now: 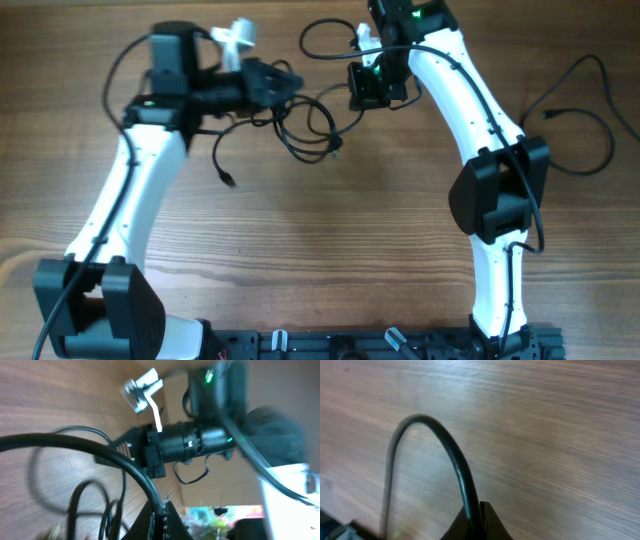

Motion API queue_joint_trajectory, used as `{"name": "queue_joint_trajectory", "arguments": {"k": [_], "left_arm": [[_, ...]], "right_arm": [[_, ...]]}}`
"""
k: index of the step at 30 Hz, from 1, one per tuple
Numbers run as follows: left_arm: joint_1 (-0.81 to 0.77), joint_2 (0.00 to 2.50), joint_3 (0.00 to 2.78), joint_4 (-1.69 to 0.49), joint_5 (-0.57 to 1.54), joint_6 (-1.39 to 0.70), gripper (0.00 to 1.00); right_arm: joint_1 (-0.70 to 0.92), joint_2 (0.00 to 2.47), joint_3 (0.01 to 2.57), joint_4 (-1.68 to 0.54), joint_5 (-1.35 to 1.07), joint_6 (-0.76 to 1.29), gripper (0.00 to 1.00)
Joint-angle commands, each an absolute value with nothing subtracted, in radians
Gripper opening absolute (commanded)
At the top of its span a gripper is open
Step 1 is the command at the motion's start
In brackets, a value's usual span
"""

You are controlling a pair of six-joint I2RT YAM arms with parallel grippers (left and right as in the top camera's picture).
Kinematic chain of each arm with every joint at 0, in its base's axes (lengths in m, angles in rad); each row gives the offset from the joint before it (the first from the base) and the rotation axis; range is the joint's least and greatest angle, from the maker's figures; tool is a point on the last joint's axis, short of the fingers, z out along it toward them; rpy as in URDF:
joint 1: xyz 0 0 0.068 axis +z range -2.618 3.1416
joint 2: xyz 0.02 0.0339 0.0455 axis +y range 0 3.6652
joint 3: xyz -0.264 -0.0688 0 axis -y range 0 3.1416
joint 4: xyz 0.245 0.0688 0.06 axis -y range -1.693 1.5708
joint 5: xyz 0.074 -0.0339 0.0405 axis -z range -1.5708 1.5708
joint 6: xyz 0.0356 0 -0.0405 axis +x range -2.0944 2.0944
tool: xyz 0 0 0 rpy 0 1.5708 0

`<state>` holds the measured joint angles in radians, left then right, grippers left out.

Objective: Untangle cables

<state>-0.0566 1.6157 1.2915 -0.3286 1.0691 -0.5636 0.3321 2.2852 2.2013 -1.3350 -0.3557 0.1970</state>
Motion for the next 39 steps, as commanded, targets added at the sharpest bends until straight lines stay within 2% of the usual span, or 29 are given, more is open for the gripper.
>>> {"name": "queue_joint_trajectory", "arguments": {"k": [1, 7, 14, 16, 18, 20, 24, 29, 39], "left_arm": [[0.099, 1.595, 1.296, -0.317, 1.209, -0.582, 0.04], [0.256, 1.595, 1.296, -0.318, 1.239, -0.582, 0.04], [0.306, 1.595, 1.296, -0.306, 1.213, -0.574, 0.04], [0.324, 1.595, 1.296, -0.334, 1.08, -0.513, 0.04], [0.33, 1.595, 1.296, -0.448, 0.785, -0.505, 0.04], [0.319, 1.595, 1.296, -0.533, 0.576, -0.501, 0.04], [0.3, 1.595, 1.296, -0.617, 0.367, -0.5, 0.04], [0.263, 1.596, 1.296, -0.649, 0.339, -0.5, 0.04], [0.064, 1.596, 1.296, -0.701, 0.4, -0.475, 0.04]], "right_arm": [[0.251, 2.281, 2.217, -1.353, -0.253, 0.211, 0.04], [0.109, 2.281, 2.217, -1.398, -0.254, 0.209, 0.04], [0.01, 2.281, 2.217, -1.429, -0.253, 0.186, 0.04], [-0.019, 2.281, 2.217, -1.429, -0.241, 0.187, 0.04], [-0.051, 2.281, 2.217, -1.435, -0.202, 0.204, 0.04], [-0.08, 2.281, 2.217, -1.445, -0.158, 0.213, 0.04], [-0.125, 2.281, 2.217, -1.453, -0.182, 0.236, 0.04], [-0.105, 2.281, 2.218, -1.447, -0.404, 0.12, 0.04], [-0.007, 2.175, 2.252, -1.429, -0.421, 0.083, 0.04]]}}
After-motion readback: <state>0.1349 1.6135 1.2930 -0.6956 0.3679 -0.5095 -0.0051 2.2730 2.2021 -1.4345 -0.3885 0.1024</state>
